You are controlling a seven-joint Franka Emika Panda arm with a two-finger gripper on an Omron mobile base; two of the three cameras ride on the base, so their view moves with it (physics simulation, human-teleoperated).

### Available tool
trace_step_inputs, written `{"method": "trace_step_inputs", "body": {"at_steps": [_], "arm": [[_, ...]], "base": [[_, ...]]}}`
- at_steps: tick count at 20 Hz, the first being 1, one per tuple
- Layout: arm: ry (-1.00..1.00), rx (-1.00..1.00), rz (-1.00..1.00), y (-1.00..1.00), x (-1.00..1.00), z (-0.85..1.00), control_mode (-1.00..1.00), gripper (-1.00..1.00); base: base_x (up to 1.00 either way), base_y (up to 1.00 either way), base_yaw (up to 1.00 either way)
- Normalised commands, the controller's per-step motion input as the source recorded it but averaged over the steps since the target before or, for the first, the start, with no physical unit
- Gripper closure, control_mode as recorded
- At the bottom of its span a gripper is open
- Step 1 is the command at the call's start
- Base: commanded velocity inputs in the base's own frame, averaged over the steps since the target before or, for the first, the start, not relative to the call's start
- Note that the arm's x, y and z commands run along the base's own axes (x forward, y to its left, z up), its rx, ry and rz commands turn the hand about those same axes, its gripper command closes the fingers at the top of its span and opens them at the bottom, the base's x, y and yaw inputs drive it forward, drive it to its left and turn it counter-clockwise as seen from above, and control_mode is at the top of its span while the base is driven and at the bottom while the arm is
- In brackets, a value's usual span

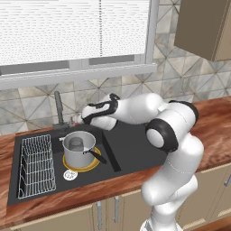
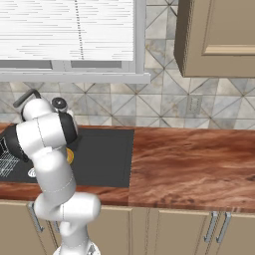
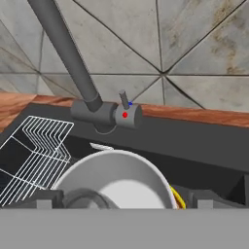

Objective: Pick the saucepan and jar and place them in the sink. Then turn on the water.

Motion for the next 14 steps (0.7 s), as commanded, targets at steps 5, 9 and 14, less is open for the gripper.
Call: {"method": "trace_step_inputs", "body": {"at_steps": [5, 9, 14], "arm": [[-0.12, 0.08, 0.13, 0.00, 0.00, 0.00, -1.00, -1.00], [-0.08, 0.03, 0.15, 0.00, 0.00, 0.00, -1.00, -1.00], [-0.12, 0.00, 0.11, -0.02, 0.00, -0.01, -1.00, -1.00]], "base": [[0.00, 0.00, 0.00], [0.00, 0.00, 0.00], [0.00, 0.00, 0.00]]}}
